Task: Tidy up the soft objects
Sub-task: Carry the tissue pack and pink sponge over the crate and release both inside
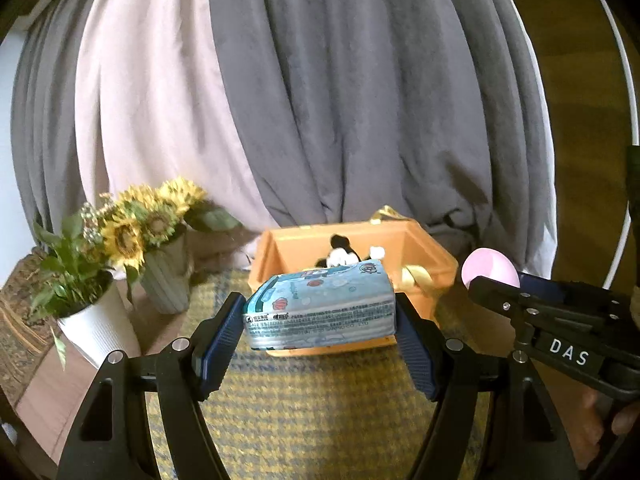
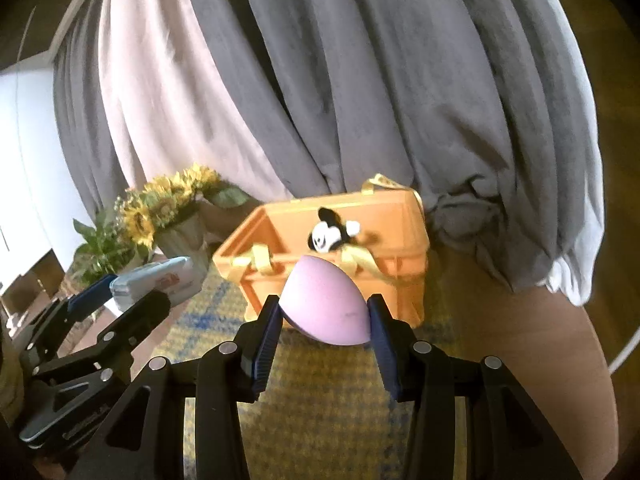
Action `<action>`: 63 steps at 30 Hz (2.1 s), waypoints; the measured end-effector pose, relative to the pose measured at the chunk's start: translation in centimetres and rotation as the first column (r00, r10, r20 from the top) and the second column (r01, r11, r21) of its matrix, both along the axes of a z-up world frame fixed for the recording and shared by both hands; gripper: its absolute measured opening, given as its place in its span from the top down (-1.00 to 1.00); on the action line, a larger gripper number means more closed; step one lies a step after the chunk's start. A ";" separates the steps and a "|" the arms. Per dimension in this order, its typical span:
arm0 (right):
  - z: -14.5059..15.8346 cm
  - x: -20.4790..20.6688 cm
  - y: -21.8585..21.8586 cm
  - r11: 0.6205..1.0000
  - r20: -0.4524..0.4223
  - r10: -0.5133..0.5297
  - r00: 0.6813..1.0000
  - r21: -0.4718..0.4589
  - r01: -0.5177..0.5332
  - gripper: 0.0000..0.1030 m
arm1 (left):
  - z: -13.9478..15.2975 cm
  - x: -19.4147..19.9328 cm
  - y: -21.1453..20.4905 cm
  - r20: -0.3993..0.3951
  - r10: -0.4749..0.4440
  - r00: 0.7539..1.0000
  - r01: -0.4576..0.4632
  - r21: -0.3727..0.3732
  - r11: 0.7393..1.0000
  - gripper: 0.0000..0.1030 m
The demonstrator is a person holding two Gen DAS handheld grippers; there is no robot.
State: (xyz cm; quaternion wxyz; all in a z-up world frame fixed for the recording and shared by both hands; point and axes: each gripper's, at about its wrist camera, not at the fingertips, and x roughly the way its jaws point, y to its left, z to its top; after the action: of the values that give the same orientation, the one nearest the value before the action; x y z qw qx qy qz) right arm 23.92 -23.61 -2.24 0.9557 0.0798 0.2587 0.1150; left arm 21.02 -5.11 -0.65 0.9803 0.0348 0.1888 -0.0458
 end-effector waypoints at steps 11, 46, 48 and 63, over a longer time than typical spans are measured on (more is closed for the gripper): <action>2.6 3.6 1.0 1.000 0.047 -0.023 0.999 0.007 0.023 0.14 | 2.9 3.8 1.3 0.056 -0.009 0.998 0.008 0.029 1.000 -0.40; 3.0 23.6 0.8 0.994 -0.229 -0.052 0.972 -0.110 0.028 0.13 | 2.8 23.4 -0.9 -0.213 -0.133 0.968 0.155 0.091 0.984 -0.41; 2.5 24.6 0.7 0.994 -0.257 -0.048 0.965 -0.111 0.020 0.13 | 2.2 24.5 -1.0 -0.248 -0.136 0.959 0.162 0.085 0.983 -0.41; -1.7 29.7 0.4 0.993 -0.426 -0.050 0.904 -0.119 -0.001 -0.25 | -2.0 29.0 -1.0 -0.421 -0.130 0.898 0.160 0.038 0.986 -0.61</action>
State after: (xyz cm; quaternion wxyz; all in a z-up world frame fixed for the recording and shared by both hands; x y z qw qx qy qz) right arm 53.62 -23.18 -3.91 0.8801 0.0507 0.4672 0.0673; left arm 50.06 -6.14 -2.61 0.9093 0.0730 0.3924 -0.1182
